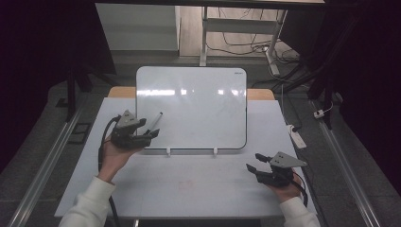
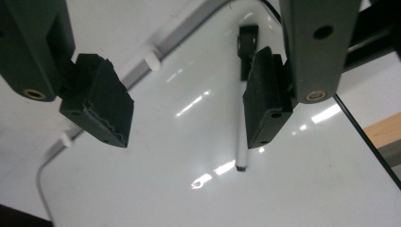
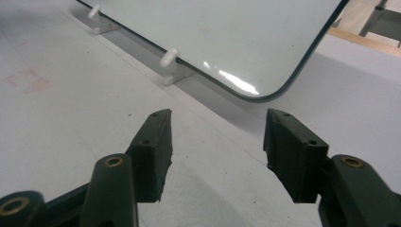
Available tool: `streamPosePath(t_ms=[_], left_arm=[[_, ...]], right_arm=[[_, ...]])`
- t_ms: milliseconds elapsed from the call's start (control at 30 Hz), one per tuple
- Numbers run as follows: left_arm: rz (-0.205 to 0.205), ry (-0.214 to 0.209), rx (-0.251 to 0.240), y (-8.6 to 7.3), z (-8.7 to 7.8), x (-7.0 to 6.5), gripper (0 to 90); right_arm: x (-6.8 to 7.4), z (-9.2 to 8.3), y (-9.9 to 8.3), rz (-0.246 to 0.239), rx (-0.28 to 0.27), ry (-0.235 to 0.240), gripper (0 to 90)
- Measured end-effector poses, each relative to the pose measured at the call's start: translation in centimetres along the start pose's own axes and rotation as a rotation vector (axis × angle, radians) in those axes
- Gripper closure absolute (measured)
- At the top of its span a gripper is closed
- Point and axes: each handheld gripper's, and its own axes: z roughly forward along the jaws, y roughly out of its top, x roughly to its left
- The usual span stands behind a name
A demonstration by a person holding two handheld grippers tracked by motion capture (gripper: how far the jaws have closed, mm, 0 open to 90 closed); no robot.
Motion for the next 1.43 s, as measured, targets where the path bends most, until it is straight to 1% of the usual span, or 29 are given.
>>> streamPosePath(t_ms=[133,267,333,367,433,533,700,767,900,1033,1433], left_arm=[[0.014,-0.018,0.008,-1.5,-1.0,-0.5,32.7],[0.013,-0.052,0.02,-3.5,-1.7,-1.1,32.5],[0.015,-0.063,0.031,-4.6,-1.8,-1.4,32.6],[0.011,-0.069,0.047,-5.4,-1.8,-1.5,32.5],[-0.004,-0.077,0.066,-6.7,-1.7,-1.6,32.1],[-0.028,-0.083,0.089,-8.3,-1.7,-1.6,31.6],[-0.049,-0.08,0.1,-9.9,-2.2,-1.6,31.5],[-0.053,-0.076,0.105,-10.3,-2.2,-1.7,31.5],[-0.048,-0.062,0.124,-10.2,-2.0,-1.6,31.5],[-0.044,-0.056,0.138,-10.3,-1.8,-1.5,31.5],[-0.051,-0.055,0.134,-10.4,-1.9,-1.5,31.5]], right_arm=[[-0.1,-0.1,0.0,-0.006,-0.009,-0.002,40.0],[-0.2,-0.2,0.0,-0.012,-0.007,-0.009,39.1],[-0.4,-0.3,-0.1,-0.011,-0.004,-0.019,38.6],[-0.4,-0.3,-0.1,-0.014,-0.002,-0.02,38.2],[-0.6,-0.4,-0.3,-0.018,-0.002,-0.031,37.7],[-0.9,-0.5,-0.5,-0.015,0.0,-0.037,37.6],[-1.5,-0.6,-1.0,-0.016,0.017,-0.053,37.4],[-1.6,-0.7,-1.1,-0.016,0.022,-0.057,37.4],[-1.8,-0.6,-1.2,-0.012,0.029,-0.057,37.4],[-1.7,-0.5,-1.2,-0.025,0.035,-0.059,37.4],[-1.6,-0.5,-1.1,-0.031,0.028,-0.058,37.4]])
